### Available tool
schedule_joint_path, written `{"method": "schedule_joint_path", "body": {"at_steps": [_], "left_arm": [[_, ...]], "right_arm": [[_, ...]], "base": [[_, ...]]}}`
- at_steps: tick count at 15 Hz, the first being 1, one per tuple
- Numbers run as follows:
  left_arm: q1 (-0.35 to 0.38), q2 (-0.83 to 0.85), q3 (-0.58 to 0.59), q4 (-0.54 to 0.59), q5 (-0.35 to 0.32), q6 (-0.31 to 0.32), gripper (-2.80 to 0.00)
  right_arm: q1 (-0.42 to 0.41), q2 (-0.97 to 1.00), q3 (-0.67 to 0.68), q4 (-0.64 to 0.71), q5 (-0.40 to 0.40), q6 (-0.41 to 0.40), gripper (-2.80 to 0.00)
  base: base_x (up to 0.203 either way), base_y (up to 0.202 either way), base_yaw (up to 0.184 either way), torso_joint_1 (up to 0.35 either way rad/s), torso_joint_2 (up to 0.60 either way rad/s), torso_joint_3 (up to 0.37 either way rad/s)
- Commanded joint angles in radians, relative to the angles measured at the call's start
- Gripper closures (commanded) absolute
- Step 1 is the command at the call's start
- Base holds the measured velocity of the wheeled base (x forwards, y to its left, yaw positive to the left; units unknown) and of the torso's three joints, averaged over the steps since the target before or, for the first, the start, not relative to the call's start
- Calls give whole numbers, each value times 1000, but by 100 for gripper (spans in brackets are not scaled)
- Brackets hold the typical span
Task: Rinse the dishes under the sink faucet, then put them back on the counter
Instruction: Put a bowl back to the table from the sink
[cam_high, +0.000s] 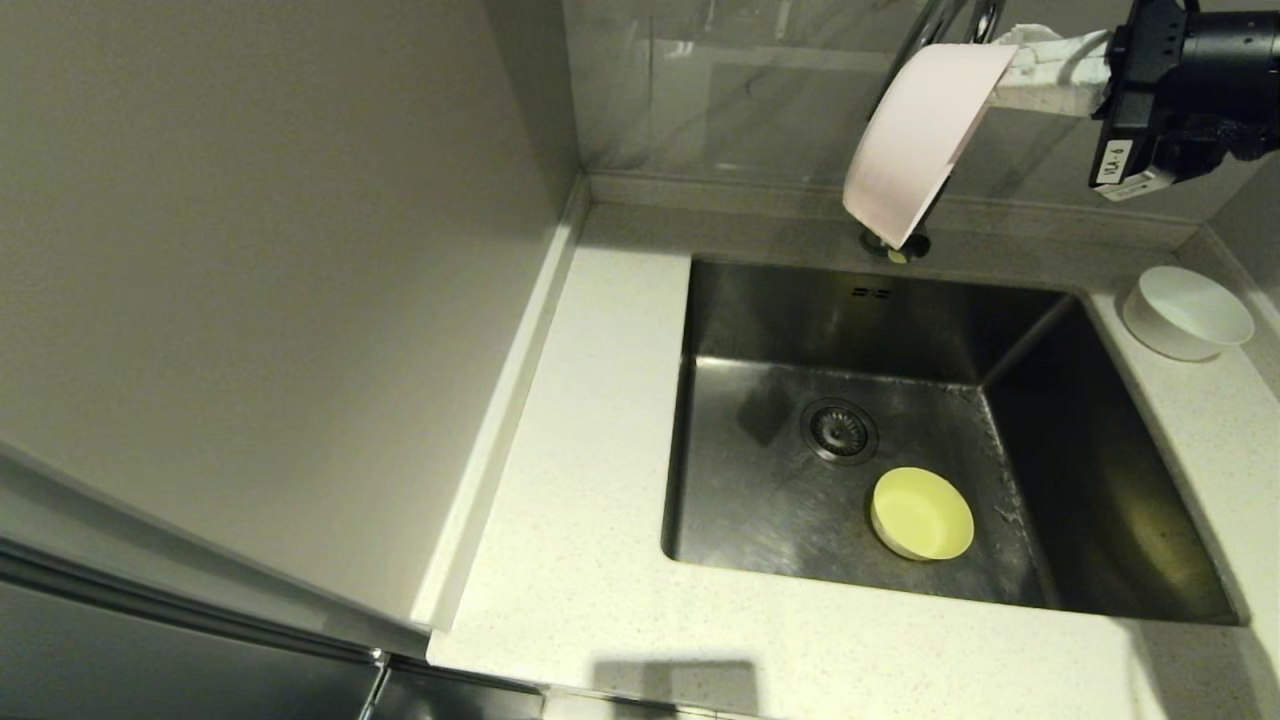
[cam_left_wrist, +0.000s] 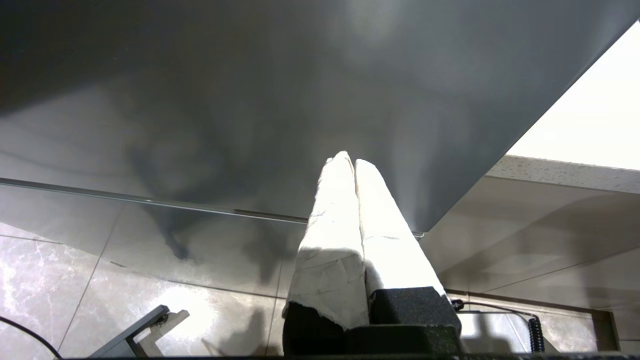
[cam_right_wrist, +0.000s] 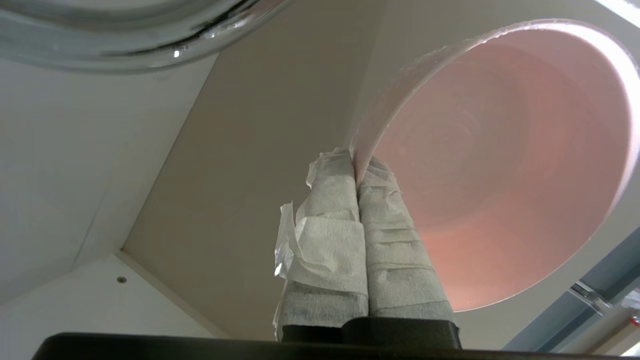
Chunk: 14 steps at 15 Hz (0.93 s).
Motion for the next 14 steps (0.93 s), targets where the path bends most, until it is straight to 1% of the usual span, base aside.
{"method": "schedule_joint_path", "body": {"at_steps": [1,2,3,4,5,7,9,10,11,12,13,14], "left_arm": [[0,-2,0,0,0,-1,0],[0,-2,0,0,0,-1,0],[0,-2,0,0,0,-1,0],[0,-2,0,0,0,-1,0],[0,-2,0,0,0,-1,0],[0,-2,0,0,0,-1,0],[0,-2,0,0,0,-1,0],[0,-2,0,0,0,-1,0],[0,-2,0,0,0,-1,0],[0,-2,0,0,0,-1,0],[0,-2,0,0,0,-1,0],[0,-2,0,0,0,-1,0]], "right_arm": [[-2,5,-8,0,6,14,0],[-4,2,-7,-1,10,6,0],[-6,-2,5,-1,11,-28,0],[-22,-10,28,0,14,-106,0],[-40,-24,67,1,19,-228,0],[-86,-58,153,8,28,-536,0],[-139,-99,254,53,32,-944,0],[-167,-117,292,108,29,-1171,0],[-197,-135,325,193,10,-1439,0],[-227,-151,355,286,-41,-1717,0],[-259,-165,382,372,-122,-1973,0],[-305,-183,412,448,-227,-2206,0]], "base": [[0,0,0,0,0,0],[0,0,0,0,0,0],[0,0,0,0,0,0],[0,0,0,0,0,0],[0,0,0,0,0,0],[0,0,0,0,0,0],[0,0,0,0,0,0],[0,0,0,0,0,0],[0,0,0,0,0,0],[0,0,0,0,0,0],[0,0,0,0,0,0],[0,0,0,0,0,0]]}}
